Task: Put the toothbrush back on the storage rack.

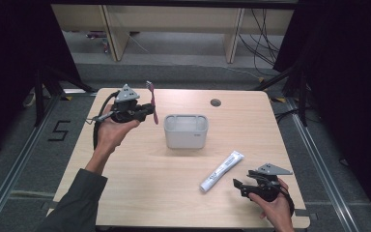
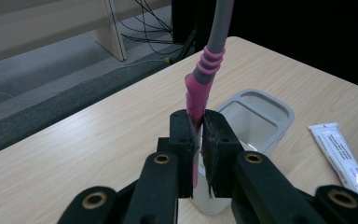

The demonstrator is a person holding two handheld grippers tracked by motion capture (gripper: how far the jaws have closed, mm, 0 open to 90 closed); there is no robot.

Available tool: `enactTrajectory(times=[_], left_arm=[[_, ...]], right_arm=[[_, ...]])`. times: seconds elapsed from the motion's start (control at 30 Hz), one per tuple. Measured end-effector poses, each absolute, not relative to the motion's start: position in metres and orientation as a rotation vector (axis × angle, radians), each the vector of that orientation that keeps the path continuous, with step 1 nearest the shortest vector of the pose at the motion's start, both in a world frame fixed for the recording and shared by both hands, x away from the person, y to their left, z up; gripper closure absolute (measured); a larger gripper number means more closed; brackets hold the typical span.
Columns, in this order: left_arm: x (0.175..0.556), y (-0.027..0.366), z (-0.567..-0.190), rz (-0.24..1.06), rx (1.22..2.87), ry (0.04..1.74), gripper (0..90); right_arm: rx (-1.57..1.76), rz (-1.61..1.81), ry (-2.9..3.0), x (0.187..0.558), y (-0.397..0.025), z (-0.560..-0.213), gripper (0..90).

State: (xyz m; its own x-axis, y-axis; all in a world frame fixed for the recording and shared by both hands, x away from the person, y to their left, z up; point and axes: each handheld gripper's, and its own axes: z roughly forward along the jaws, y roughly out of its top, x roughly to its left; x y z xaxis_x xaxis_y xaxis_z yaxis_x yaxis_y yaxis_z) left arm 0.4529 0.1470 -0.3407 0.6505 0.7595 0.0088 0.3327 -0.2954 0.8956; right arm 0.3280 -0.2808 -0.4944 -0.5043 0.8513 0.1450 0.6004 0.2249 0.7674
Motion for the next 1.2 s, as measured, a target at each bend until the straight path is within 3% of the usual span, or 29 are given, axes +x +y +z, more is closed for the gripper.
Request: enactTrajectory(times=[0.9, 1.2], left_arm=[[0.468, 0.115, -0.326, 0.561, 1.901, 0.844, 82.3], [0.474, 0.102, -0.336, 0.538, 1.904, 0.853, 82.3]], right_arm=[[1.408, 1.168, 2.199, 0.326, -0.279, -0.493, 25.2], [1.358, 1.135, 2.197, 0.327, -0.283, -0.493, 25.2]])
